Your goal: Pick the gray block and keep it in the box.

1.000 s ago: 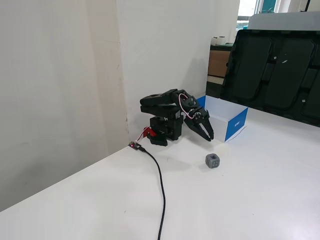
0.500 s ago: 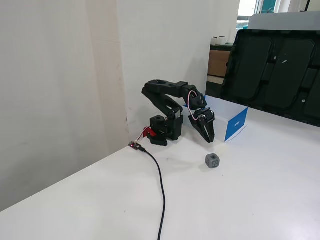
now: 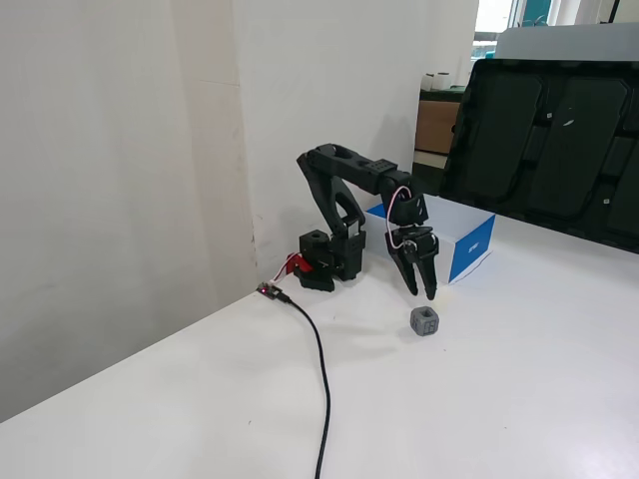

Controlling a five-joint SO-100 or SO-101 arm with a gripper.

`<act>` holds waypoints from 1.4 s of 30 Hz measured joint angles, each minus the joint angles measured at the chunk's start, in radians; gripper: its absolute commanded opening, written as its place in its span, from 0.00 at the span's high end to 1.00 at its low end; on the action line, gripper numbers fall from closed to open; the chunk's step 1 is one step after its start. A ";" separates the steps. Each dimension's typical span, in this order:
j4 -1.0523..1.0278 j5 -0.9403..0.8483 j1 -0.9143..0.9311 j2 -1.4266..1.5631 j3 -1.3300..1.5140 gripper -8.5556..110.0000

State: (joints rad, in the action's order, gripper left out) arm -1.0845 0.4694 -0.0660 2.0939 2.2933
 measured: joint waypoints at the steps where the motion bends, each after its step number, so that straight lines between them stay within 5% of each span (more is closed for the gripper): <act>1: 0.000 0.009 0.011 -0.014 -0.002 0.76; 42: 0.152 0.094 -0.003 -0.446 -0.107 0.79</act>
State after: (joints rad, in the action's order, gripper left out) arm -0.9327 0.5630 -0.0690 1.6475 2.1859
